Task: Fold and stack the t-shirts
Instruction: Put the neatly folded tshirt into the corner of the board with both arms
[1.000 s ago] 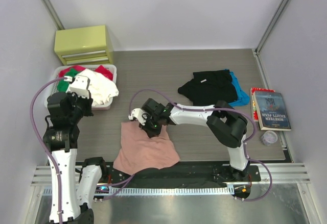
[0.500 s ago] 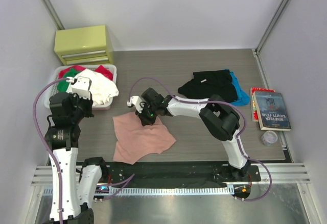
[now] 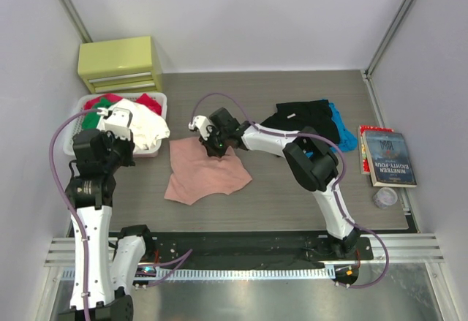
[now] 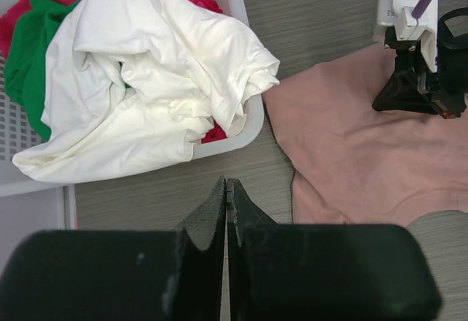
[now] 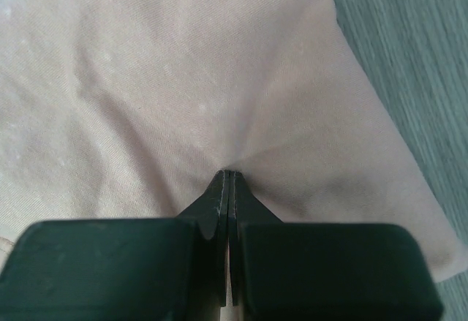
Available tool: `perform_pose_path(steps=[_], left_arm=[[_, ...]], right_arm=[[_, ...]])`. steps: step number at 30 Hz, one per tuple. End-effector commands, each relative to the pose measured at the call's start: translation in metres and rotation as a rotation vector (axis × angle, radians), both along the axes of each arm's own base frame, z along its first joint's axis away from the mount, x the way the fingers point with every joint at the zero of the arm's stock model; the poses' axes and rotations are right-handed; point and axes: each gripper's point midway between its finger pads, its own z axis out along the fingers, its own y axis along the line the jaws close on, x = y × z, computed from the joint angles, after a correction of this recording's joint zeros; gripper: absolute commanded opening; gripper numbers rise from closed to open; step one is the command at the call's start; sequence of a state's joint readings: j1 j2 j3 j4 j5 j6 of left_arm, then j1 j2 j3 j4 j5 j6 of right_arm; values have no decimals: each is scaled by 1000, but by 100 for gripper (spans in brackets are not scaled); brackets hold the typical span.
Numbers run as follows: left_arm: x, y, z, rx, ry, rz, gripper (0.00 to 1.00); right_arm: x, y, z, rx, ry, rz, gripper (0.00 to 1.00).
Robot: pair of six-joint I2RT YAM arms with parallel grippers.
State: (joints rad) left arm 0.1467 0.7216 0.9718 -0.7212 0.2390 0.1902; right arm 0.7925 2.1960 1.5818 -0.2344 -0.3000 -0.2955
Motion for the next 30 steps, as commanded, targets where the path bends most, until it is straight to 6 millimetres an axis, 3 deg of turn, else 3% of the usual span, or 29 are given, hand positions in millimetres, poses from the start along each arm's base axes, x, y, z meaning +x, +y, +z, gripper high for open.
perform_pose_path(steps=[1, 11, 19, 28, 30], left_arm=[[3, 0, 10, 1, -53, -4, 0], [3, -2, 11, -8, -51, -12, 0], [6, -4, 8, -22, -38, -22, 0], [10, -10, 4, -47, -21, -51, 0], [10, -12, 0, -54, -12, -61, 0]], right_arm=[[-12, -43, -63, -226, 62, -33, 1], [10, -73, -88, -275, 94, -157, 1], [26, -99, -68, -264, 74, -247, 1], [15, -98, -54, -230, 66, -243, 1], [20, -91, -31, -186, -4, -240, 1]])
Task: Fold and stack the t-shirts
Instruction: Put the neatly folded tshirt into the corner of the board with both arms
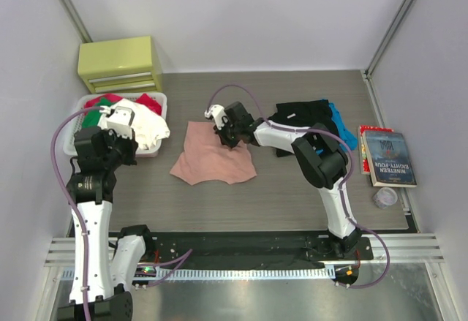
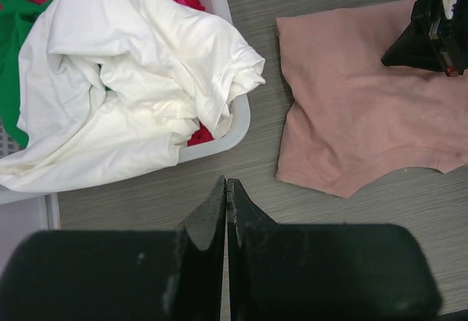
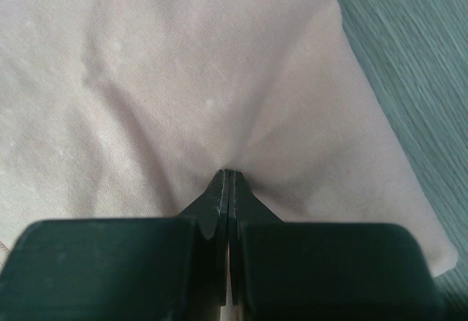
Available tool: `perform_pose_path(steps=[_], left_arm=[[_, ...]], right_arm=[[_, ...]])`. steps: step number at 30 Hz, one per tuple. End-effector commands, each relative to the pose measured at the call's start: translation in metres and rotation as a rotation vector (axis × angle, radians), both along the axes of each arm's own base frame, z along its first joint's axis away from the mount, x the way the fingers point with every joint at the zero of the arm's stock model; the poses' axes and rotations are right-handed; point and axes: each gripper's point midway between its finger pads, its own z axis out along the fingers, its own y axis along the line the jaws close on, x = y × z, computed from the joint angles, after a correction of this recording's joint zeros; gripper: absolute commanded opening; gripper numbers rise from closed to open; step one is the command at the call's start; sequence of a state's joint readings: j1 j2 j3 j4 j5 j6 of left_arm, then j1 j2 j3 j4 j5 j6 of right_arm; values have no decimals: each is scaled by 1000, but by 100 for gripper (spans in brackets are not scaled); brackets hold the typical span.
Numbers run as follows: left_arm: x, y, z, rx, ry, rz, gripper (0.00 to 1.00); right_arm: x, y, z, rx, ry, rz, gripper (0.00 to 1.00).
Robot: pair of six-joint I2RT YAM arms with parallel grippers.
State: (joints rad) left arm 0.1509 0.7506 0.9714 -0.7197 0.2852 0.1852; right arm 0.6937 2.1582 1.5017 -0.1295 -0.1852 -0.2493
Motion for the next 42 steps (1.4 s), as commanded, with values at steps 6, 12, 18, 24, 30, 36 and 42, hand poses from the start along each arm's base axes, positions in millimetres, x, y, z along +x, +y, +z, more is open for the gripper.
perform_pose_path(steps=[6, 12, 18, 24, 30, 36, 42], left_arm=[[10, -8, -3, -33, -17, -45, 0], [10, -18, -4, -74, -7, -85, 0], [5, -48, -18, -205, 214, -241, 0], [-27, -108, -2, -587, 565, -626, 0], [-35, -129, 0, -578, 731, -706, 11], [-27, -151, -45, -570, 1006, -710, 57], [23, -119, -94, -545, 1021, -431, 69]], right_arm=[[-27, -25, 80, -96, -212, -50, 1], [-45, -28, 171, 18, -293, -42, 1], [-80, -79, 191, 105, -173, -111, 1], [-94, -181, 190, -69, -275, -252, 1], [-135, -212, 176, 19, -143, -253, 28], [-153, -201, 144, 106, 29, -208, 59], [-149, -183, 135, 189, 162, -157, 63]])
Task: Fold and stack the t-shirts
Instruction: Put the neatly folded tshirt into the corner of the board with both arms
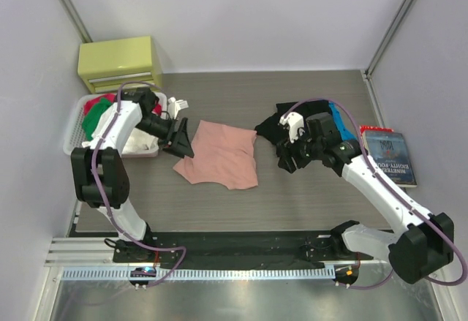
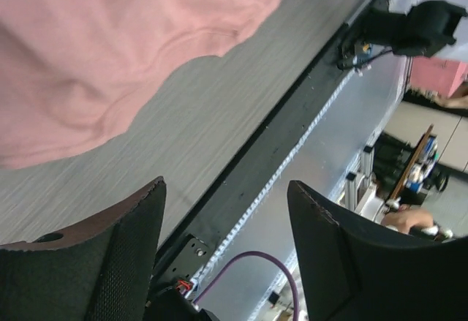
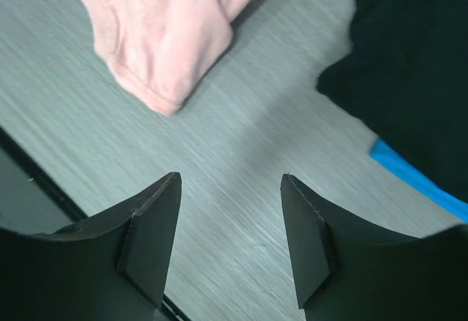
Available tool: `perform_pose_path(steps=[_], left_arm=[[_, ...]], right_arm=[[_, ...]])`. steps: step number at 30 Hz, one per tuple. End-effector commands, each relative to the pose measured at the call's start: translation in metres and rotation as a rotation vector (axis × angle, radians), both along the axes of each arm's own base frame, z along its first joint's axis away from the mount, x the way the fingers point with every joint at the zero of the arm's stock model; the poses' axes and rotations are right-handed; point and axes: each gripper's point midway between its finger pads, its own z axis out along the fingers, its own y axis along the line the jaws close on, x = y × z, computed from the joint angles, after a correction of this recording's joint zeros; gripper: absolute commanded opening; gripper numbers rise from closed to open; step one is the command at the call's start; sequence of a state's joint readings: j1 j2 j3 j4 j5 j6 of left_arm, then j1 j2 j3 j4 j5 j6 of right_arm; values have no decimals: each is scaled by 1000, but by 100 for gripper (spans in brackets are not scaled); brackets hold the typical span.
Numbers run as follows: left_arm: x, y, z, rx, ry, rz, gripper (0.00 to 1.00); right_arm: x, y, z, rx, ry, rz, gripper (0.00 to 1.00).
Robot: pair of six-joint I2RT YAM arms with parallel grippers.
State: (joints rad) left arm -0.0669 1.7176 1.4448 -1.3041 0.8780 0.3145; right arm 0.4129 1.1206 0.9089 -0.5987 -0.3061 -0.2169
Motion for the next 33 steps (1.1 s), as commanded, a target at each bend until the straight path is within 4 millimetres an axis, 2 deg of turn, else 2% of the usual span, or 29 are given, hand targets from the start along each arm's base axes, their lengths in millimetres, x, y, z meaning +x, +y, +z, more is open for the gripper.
perform_pose_path(steps=[1, 3, 4, 5, 6, 10, 11, 12, 14, 15, 17, 21, 22, 24, 27, 30, 31, 33], left_arm=[[16, 24, -15, 82, 104, 127, 69], [26, 24, -27, 91, 132, 126, 70], [32, 23, -27, 84, 124, 122, 71], [38, 22, -36, 83, 146, 125, 73], [42, 21, -38, 70, 145, 116, 73], [66, 8, -39, -21, 131, 92, 73], [65, 5, -37, -36, 158, 80, 74], [67, 2, -44, -55, 178, 60, 74], [73, -3, -40, -100, 192, 62, 74], [73, -3, -41, -110, 214, 61, 74], [78, -1, -53, -88, 238, 63, 75], [88, 3, -71, -47, 240, 96, 75], [88, 4, -75, -37, 259, 105, 75], [90, 7, -81, -8, 255, 109, 75], [95, 8, -88, 0, 254, 122, 76], [100, 11, -96, 13, 265, 128, 76], [103, 13, -98, 8, 265, 137, 76], [106, 12, -102, 4, 277, 139, 76]], right_arm=[[1, 27, 3, 139, 98, 80, 63], [1, 31, 5, 168, 121, 97, 64], [-2, 36, 7, 208, 149, 128, 66], [-6, 40, 8, 238, 171, 152, 74], [-9, 43, 12, 270, 187, 176, 77], [-8, 45, 13, 430, 335, 209, 73], [-6, 46, 6, 485, 414, 216, 73], [-2, 47, 8, 498, 422, 236, 73], [-8, 51, -1, 524, 533, 268, 76], [-3, 52, 5, 526, 517, 298, 76], [-6, 54, 5, 541, 561, 321, 77], [16, 56, -12, 519, 568, 270, 73], [26, 59, -14, 524, 553, 249, 73], [34, 63, -28, 502, 563, 227, 75], [51, 73, -38, 490, 529, 209, 76], [57, 81, -55, 476, 555, 199, 70], [56, 85, -65, 461, 577, 198, 69], [61, 90, -74, 447, 577, 201, 70]])
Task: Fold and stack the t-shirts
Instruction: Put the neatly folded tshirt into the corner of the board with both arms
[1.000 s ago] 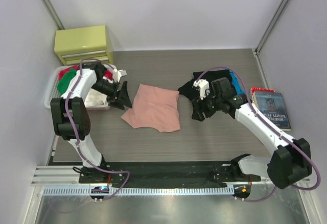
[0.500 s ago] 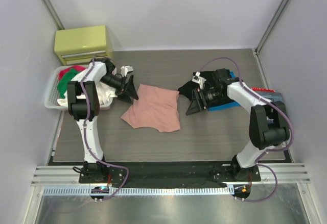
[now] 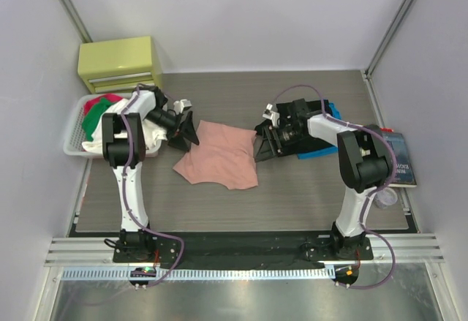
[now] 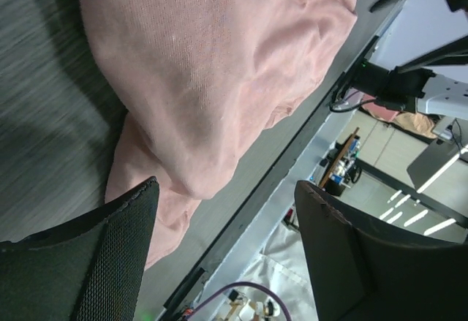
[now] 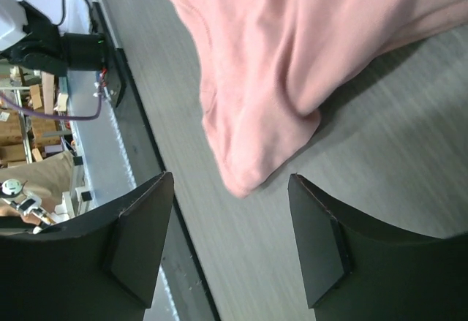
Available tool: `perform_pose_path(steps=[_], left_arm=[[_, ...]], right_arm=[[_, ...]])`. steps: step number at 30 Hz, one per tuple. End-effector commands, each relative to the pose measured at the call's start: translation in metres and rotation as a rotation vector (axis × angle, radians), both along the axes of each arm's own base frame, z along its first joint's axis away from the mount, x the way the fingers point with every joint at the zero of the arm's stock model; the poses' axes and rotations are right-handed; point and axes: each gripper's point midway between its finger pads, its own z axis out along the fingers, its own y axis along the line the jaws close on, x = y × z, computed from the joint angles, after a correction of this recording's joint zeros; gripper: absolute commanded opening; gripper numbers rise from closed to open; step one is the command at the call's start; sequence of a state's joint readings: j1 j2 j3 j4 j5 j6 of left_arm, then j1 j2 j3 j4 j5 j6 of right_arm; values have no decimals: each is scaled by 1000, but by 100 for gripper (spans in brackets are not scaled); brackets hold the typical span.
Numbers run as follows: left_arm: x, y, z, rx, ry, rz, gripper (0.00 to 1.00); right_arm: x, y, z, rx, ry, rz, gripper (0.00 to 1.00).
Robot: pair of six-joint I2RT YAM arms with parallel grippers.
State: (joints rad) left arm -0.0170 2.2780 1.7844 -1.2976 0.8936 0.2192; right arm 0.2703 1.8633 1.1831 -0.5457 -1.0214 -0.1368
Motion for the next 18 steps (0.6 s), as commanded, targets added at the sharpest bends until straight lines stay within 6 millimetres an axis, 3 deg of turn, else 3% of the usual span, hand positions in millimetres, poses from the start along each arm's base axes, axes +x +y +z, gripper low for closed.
perform_pose_path(steps=[1, 6, 12, 18], left_arm=[[20, 14, -5, -3, -10, 60, 76], [28, 17, -16, -30, 10, 76, 77], [35, 16, -27, -48, 35, 79, 77], [23, 8, -31, -76, 80, 43, 77]], right_arm=[[23, 18, -15, -12, -45, 0, 70], [33, 21, -32, -22, -23, -18, 72], [43, 24, -34, -22, -31, -33, 72], [55, 37, -48, -11, 0, -31, 74]])
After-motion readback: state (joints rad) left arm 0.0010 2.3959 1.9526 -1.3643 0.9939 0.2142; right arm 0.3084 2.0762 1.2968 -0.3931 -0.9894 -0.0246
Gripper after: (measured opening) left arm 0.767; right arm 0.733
